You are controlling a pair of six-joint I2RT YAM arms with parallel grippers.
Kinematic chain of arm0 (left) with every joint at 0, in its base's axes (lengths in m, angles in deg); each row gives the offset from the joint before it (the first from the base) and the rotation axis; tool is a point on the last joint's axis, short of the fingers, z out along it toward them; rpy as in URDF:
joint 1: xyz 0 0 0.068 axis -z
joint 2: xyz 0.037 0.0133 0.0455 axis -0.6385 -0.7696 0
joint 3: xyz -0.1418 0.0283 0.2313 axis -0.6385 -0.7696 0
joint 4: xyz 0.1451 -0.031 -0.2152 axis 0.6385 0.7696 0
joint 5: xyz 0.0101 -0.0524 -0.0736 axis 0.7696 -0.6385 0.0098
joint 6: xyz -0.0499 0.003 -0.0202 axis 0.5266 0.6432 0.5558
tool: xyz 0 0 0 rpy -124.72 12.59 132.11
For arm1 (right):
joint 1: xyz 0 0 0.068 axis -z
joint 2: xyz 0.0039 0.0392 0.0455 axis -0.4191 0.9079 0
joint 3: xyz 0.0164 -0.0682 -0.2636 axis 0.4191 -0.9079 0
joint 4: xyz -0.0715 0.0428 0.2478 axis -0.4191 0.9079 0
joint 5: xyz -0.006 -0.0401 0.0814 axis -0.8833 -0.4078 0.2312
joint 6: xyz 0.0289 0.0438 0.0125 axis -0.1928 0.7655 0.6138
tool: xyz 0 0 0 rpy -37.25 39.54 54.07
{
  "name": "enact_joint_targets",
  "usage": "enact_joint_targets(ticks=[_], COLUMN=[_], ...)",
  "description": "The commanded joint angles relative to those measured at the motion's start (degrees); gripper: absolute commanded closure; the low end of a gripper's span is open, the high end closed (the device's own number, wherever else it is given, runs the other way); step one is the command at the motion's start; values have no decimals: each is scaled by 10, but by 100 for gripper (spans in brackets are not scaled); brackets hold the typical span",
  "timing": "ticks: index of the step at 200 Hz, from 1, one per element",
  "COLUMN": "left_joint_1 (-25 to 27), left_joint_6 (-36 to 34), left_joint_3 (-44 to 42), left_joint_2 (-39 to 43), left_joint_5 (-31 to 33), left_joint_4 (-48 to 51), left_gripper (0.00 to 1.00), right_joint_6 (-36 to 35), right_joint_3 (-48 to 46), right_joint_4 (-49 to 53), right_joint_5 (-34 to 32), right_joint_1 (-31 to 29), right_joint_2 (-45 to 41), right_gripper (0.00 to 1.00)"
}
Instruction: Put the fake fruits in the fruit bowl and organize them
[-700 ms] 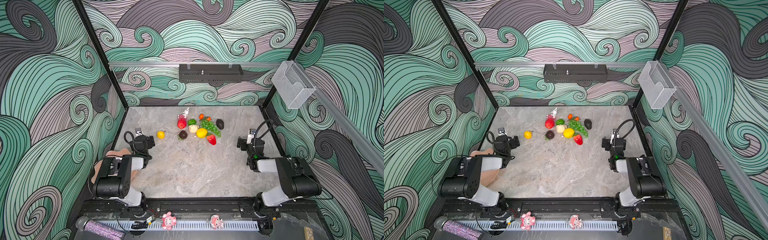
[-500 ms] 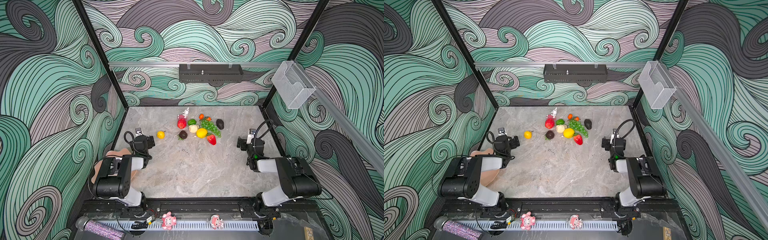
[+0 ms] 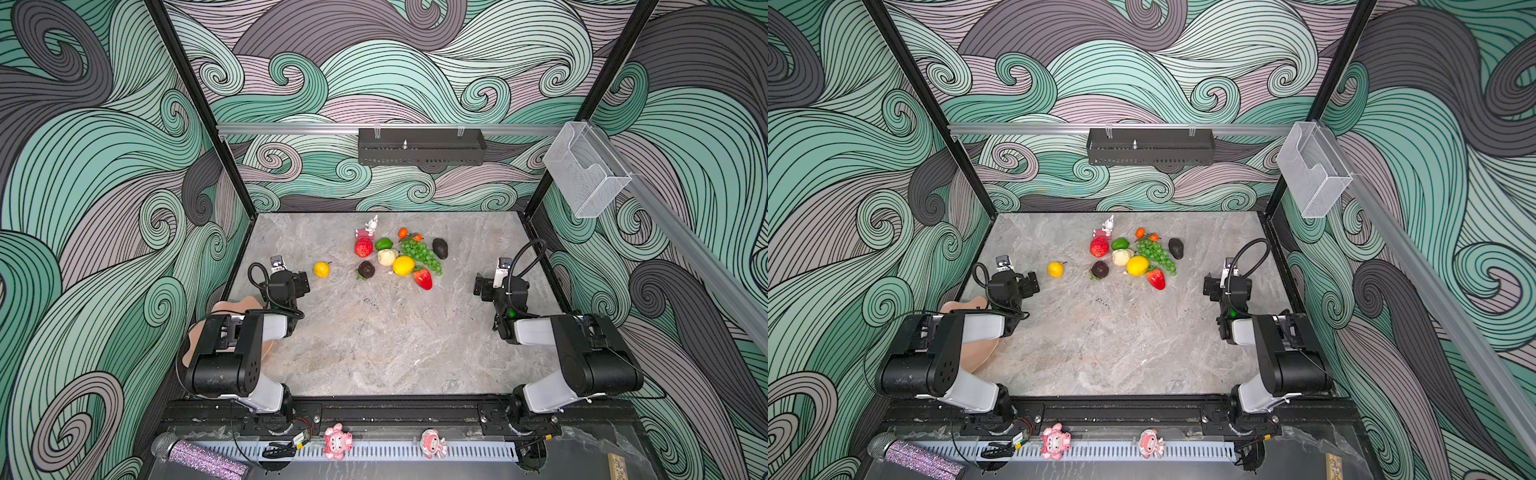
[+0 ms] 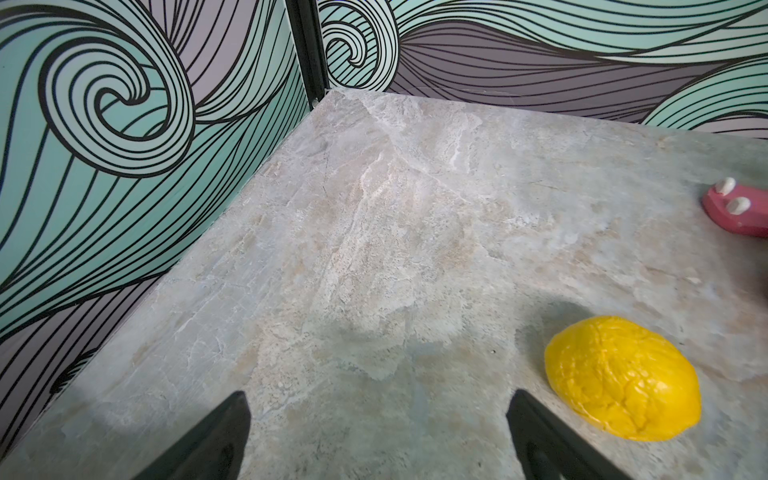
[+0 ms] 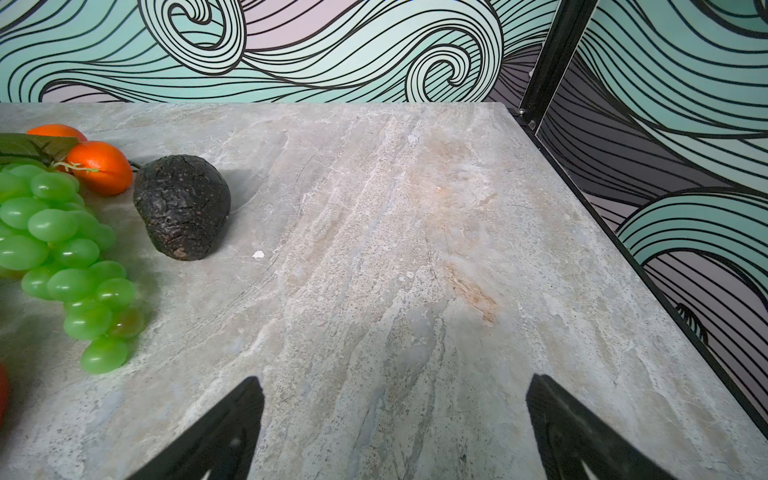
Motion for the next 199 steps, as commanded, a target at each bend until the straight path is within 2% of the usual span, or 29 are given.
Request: enact_joint_targets(ticks=[1,13,43,67,101,124,143,167,179,192,199], left_joint_1=[1,1,1,5,39,88,109,112,135,165,169], left_joint_6=[0,-1,-15,-36,-35,3,78,230,288,368,396], left_joint_3=[3,3,7,-3,9,41,81,134,154,157,154], left_joint_2=[1,2,10,52,152,211,249,283,297,313,325], left_joint_5=[4,4,-25,-51,-2,53,75,140,214,312,332], left_joint_4=[2,1,12,30,127,208,289,435,515,589,613], left_gripper=[1,1,1,1,1,1,1,1,1,1,1], right_joint_6=[-6,-17,-17,-20,-32,-42,-18,77,124,209,249], right_joint_3=[5,5,-3,-31,-50,-58,-42,-3,15,32,37], right_joint_4=[-11,-10,-20,-56,-17,32,113,232,293,376,414], right_joint_5=[21,45,46,51,41,35,31,16,17,4,-3], right_joint_1=[1,0,-1,-1,-10,-27,-34,-35,-36,-36,-36], right_joint_2=[-6,-8,-10,-35,-110,-187,-269,-358,-394,-438,-456], right_gripper=[1,1,1,1,1,1,1,1,1,1,1])
